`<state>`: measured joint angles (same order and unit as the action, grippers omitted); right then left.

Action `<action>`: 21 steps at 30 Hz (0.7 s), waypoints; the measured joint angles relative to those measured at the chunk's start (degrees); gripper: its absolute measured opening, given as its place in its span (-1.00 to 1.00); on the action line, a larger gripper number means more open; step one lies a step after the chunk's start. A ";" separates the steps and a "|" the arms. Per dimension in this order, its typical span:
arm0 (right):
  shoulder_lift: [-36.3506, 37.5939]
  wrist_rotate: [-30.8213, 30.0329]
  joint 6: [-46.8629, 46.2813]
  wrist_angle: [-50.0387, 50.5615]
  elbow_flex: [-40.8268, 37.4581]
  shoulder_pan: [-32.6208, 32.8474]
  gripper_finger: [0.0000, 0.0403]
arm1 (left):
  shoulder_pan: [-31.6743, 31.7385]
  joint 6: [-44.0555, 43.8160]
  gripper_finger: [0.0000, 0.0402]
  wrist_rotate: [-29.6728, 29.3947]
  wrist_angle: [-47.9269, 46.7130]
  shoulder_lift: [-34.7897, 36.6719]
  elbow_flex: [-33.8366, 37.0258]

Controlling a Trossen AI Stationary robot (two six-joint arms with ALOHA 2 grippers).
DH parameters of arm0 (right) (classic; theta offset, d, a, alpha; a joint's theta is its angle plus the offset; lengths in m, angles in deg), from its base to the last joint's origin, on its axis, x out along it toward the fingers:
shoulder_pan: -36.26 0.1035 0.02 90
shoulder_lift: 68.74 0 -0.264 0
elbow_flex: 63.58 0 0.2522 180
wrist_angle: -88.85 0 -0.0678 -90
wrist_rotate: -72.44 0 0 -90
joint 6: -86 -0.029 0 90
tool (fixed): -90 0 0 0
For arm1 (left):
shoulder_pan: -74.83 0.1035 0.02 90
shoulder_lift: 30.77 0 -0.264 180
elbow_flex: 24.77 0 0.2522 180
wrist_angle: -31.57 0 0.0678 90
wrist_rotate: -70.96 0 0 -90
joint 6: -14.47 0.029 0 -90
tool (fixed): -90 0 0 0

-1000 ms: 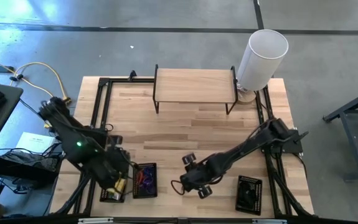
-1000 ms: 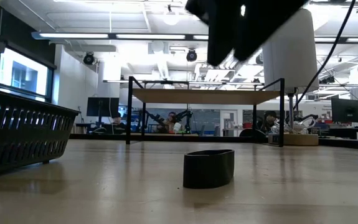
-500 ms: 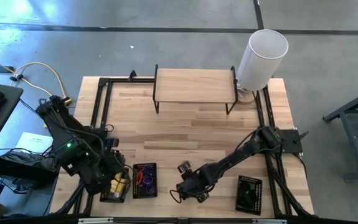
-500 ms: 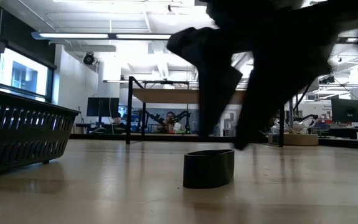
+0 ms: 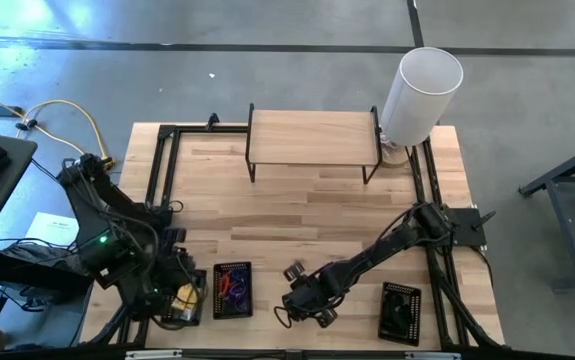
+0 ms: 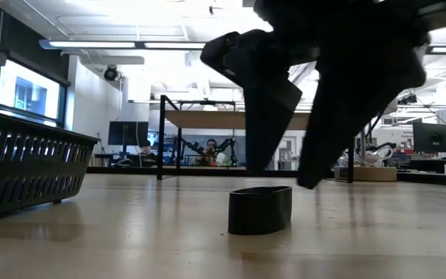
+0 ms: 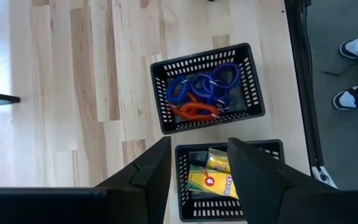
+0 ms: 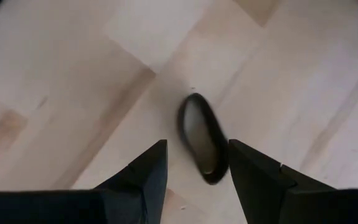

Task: Pick & Place Office Desk Supplies
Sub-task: Put the black rubber band into the right black basket

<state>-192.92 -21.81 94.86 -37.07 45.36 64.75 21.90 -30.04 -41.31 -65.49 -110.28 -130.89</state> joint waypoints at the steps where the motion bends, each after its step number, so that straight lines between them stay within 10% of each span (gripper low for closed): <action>1: 0.00 -0.70 0.02 -0.02 0.00 0.00 -0.22 | -0.26 -0.09 -0.26 -0.15 0.01 0.00 0.00; 21: -1.75 0.80 -0.02 -0.91 -0.07 -1.81 -0.22 | -5.11 -3.58 -0.26 -2.19 -0.01 0.00 0.00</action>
<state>-194.67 -21.01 94.84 -37.98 45.29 62.94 16.79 -33.62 -43.50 -65.50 -110.28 -130.89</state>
